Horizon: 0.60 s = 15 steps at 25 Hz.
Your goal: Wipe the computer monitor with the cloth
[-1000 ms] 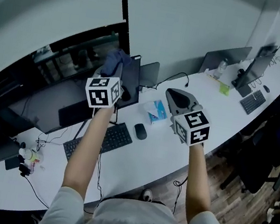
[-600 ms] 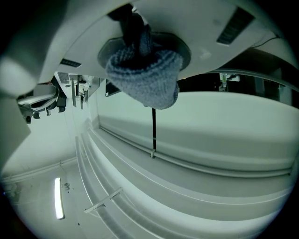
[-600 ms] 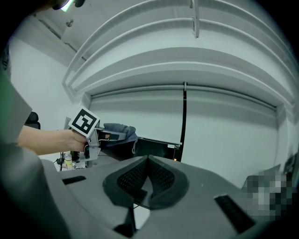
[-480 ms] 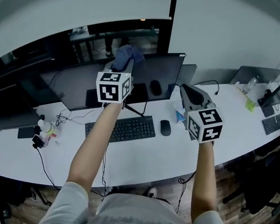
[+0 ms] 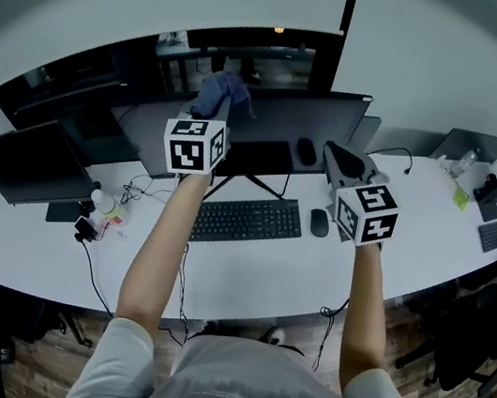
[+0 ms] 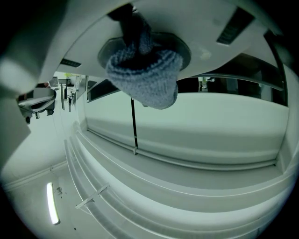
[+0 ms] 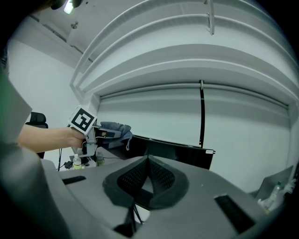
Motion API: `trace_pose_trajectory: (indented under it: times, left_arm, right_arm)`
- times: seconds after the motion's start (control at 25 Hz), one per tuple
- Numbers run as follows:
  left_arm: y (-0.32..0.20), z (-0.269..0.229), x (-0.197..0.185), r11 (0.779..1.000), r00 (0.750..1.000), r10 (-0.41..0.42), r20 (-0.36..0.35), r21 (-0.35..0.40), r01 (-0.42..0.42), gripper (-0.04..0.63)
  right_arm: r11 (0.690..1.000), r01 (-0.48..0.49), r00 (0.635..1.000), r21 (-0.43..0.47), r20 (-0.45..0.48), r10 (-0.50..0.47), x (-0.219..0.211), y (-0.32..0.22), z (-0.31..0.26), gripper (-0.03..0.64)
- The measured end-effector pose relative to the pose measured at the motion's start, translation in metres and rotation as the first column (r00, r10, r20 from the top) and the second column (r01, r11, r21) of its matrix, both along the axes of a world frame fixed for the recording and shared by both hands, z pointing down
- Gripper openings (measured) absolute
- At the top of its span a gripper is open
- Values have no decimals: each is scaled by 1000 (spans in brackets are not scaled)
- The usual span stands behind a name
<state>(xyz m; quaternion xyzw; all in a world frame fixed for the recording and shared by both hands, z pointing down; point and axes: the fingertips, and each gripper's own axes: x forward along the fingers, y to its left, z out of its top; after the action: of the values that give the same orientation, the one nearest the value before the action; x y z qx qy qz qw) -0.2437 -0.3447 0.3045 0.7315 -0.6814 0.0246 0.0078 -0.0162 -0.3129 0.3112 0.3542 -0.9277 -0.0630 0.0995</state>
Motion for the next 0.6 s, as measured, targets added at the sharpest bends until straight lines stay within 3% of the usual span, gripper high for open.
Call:
trace_pose_trajectory:
  times: [0.6]
  left_arm:
    - [50, 3, -114, 996, 996, -83, 40, -24, 84, 54]
  right_arm:
    - [994, 112, 994, -1, -16, -112, -108, 20, 6, 2]
